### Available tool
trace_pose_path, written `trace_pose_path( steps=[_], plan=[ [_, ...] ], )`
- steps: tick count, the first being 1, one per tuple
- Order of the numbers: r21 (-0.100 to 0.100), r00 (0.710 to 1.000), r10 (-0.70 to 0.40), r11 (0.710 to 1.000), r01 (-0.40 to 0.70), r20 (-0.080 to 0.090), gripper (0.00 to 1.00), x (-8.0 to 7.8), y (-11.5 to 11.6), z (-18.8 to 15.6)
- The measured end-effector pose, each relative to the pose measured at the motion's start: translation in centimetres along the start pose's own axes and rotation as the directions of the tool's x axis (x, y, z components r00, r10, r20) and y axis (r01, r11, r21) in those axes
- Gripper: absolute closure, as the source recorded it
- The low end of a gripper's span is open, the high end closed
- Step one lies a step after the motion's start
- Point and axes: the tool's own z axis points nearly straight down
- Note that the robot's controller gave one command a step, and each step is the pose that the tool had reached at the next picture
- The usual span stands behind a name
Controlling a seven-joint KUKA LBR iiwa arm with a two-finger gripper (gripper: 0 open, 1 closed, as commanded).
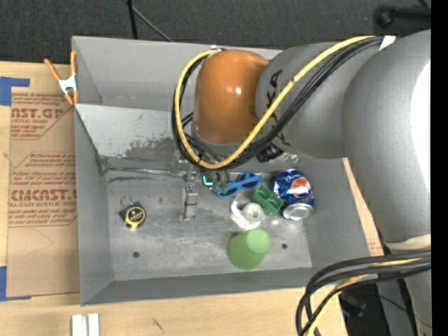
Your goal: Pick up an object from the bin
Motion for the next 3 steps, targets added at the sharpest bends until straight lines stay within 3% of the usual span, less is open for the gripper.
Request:
trace_pose_path(
  steps=[1, 2, 3],
  plan=[
    [0.0, 0.974, -0.225, 0.974, 0.225, 0.001, 0.0, 1.2, 7.6, 8.8],
    [0.002, 0.962, -0.271, 0.962, 0.271, 0.008, 0.0, 2.1, 6.7, 5.4],
    [-0.001, 1.0, -0.008, 1.0, 0.008, 0.007, 0.0, 2.1, 7.1, 5.2]
  ],
)
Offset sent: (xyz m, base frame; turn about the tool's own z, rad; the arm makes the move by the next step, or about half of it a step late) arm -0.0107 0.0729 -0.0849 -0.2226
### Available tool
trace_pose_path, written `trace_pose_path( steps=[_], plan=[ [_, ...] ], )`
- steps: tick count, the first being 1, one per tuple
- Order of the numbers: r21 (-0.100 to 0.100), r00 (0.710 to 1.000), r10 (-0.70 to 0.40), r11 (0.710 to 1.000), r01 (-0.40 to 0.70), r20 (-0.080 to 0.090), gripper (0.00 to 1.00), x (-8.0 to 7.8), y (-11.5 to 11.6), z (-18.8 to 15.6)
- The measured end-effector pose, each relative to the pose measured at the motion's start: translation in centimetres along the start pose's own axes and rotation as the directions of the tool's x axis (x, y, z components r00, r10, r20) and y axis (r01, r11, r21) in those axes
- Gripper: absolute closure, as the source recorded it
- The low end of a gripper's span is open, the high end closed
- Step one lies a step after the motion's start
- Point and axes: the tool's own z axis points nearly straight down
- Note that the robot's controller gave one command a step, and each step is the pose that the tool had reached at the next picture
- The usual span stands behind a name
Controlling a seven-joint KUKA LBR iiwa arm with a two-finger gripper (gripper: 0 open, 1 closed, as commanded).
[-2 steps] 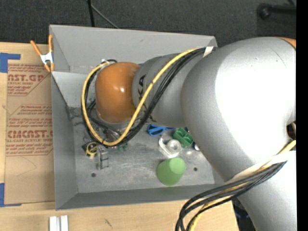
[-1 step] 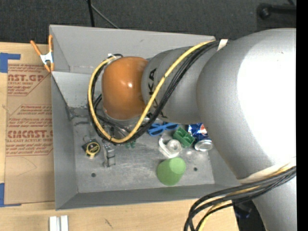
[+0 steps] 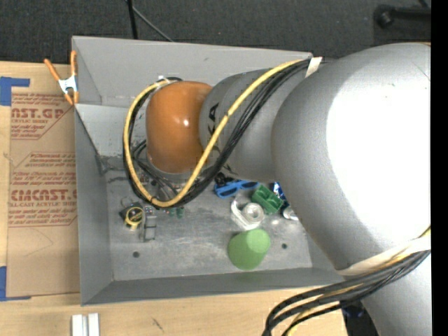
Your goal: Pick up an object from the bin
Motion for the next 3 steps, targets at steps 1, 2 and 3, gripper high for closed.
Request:
trace_pose_path(
  steps=[1, 2, 3],
  plan=[
    [0.002, 0.998, -0.062, 0.998, 0.062, 0.001, 0.0, 0.84, -0.39, 3.46],
    [0.001, 0.998, -0.063, 0.998, 0.063, 0.001, 0.0, 0.85, -0.31, 3.49],
    [0.001, 0.998, -0.063, 0.998, 0.063, 0.002, 1.0, 0.82, -0.31, 3.46]
  ],
)
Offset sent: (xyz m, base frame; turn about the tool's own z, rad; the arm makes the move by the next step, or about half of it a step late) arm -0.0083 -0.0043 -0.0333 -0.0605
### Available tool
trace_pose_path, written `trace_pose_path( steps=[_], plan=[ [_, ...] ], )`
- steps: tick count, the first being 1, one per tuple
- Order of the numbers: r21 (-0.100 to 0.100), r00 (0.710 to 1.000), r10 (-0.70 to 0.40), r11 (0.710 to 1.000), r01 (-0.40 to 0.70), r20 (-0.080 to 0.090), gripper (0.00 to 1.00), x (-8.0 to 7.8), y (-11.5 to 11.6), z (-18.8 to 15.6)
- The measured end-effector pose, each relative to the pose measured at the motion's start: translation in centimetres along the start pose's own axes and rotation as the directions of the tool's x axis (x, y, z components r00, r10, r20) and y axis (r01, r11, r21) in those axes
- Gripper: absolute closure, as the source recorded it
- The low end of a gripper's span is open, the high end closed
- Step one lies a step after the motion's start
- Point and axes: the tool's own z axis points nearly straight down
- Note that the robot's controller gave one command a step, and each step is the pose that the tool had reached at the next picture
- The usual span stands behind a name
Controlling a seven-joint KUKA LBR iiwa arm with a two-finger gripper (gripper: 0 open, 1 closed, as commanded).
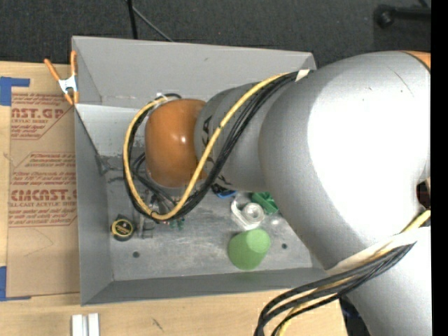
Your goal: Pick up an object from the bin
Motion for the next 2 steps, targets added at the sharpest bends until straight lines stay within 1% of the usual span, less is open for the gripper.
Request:
trace_pose_path(
  steps=[1, 2],
  plan=[
    [-0.002, 1.0, -0.001, 1.0, 0.001, 0.003, 1.0, -0.1, 0.1, -6.8],
    [-0.001, 1.0, -0.002, 1.0, 0.002, -0.001, 1.0, -0.2, 0.2, -7.9]
  ],
)
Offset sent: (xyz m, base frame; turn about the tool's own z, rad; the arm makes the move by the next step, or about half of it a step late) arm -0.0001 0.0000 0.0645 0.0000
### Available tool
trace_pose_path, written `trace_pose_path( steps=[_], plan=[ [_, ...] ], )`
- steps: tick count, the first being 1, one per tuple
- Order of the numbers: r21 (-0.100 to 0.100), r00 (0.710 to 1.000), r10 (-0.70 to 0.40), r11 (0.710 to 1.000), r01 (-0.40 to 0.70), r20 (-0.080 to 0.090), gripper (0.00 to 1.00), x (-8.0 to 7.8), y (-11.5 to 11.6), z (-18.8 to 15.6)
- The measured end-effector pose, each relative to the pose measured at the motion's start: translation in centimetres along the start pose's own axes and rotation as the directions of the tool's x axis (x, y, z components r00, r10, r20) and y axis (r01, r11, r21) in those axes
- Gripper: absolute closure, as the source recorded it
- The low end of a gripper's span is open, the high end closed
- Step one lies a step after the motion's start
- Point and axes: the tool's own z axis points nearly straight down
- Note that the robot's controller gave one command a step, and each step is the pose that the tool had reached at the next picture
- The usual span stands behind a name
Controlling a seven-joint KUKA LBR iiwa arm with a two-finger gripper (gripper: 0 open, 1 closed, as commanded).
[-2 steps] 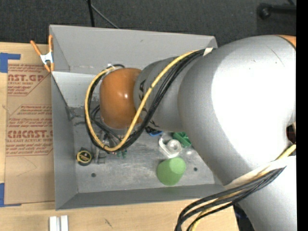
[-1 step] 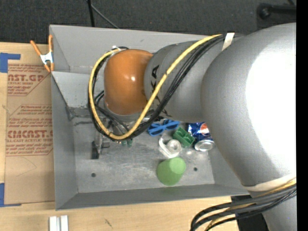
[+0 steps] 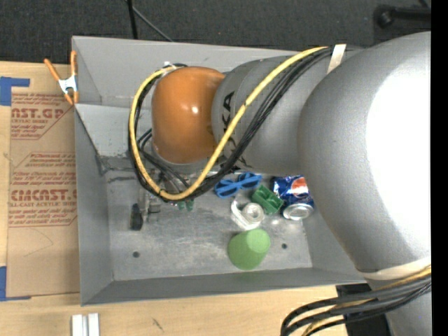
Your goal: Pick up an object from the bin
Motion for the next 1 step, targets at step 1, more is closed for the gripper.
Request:
trace_pose_path(
  steps=[1],
  plan=[
    [0.0, 1.0, -0.001, 1.0, 0.001, 0.001, 1.0, -0.04, 0.07, -1.81]
  ],
)
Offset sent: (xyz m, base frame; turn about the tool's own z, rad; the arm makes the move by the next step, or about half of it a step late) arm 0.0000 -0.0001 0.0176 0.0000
